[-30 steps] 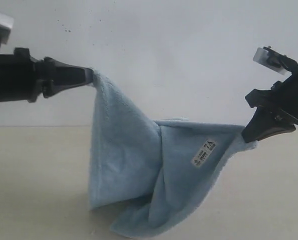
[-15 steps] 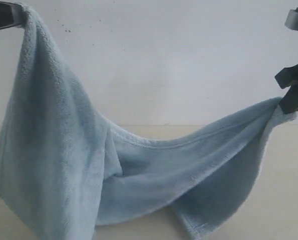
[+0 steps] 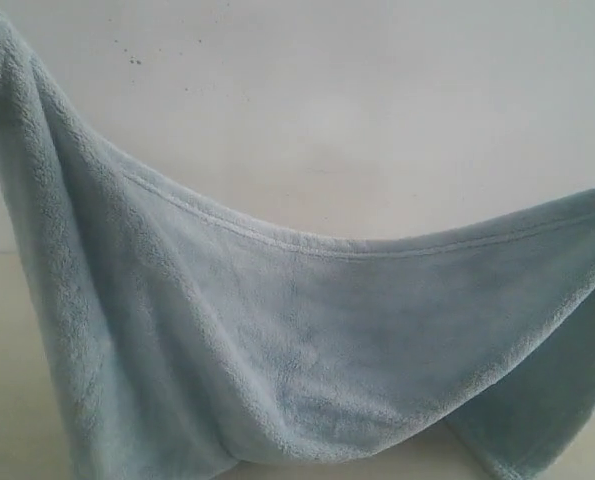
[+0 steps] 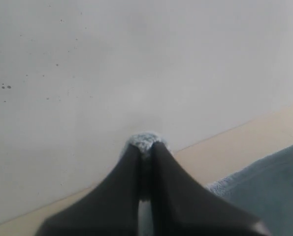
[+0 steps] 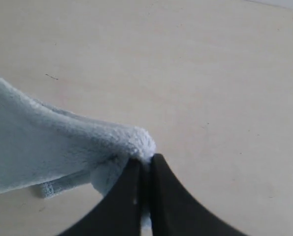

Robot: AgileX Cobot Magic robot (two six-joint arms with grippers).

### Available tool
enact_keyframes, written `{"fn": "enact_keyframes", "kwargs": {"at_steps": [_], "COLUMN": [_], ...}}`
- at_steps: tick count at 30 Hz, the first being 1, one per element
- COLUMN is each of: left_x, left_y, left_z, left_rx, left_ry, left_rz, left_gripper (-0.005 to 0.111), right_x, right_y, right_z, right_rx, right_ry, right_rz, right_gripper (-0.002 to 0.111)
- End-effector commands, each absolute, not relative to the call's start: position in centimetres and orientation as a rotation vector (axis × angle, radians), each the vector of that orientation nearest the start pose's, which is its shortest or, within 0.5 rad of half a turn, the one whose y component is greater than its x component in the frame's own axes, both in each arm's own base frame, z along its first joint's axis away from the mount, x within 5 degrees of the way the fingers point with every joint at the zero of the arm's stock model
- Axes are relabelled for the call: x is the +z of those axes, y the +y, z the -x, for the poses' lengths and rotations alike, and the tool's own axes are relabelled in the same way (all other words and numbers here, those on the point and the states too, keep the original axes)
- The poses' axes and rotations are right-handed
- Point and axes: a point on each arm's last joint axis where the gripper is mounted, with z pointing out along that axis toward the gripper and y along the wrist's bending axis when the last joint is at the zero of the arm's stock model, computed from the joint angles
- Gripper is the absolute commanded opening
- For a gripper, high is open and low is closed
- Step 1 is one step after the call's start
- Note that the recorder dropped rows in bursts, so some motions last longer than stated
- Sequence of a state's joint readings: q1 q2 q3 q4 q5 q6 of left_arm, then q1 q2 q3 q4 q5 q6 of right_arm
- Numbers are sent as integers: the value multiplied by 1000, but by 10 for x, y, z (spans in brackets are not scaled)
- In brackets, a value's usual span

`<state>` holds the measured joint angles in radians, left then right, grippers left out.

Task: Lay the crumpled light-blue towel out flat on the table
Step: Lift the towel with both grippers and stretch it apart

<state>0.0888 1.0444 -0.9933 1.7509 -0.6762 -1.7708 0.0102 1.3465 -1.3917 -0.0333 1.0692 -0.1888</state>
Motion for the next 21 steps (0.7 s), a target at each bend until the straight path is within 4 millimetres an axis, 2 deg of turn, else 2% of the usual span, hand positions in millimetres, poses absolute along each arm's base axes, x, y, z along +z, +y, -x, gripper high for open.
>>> {"fn": "enact_keyframes", "kwargs": {"at_steps": [1,5,10,13,14,21], "left_x": [409,401,397,394,393,379], "left_y": [-31,-26,-27,-24,-22,-22], "left_z": [-210,-200,-181,-174,-172,-156], "left_rx": [-489,-487,-489,-563,-590,-575], "left_ry": [1628,1644,1632,1643,1646,1649], "left_rz": [-348,-266,-248,-103,-48,-34], "left_gripper": [4,4,4,4,4,4], "right_x": [398,407,425,433,435,431], "right_y": [-1,-2,-3,2,3,8], "right_z": [-264,-253,-232,-220,-217,-204], "right_rx": [-136,-151,-157,-92,-73,-9], "right_ry": [2482,2458,2375,2342,2337,2429], "right_rz": [243,241,231,221,227,279], "right_gripper": [0,0,0,0,0,0]}}
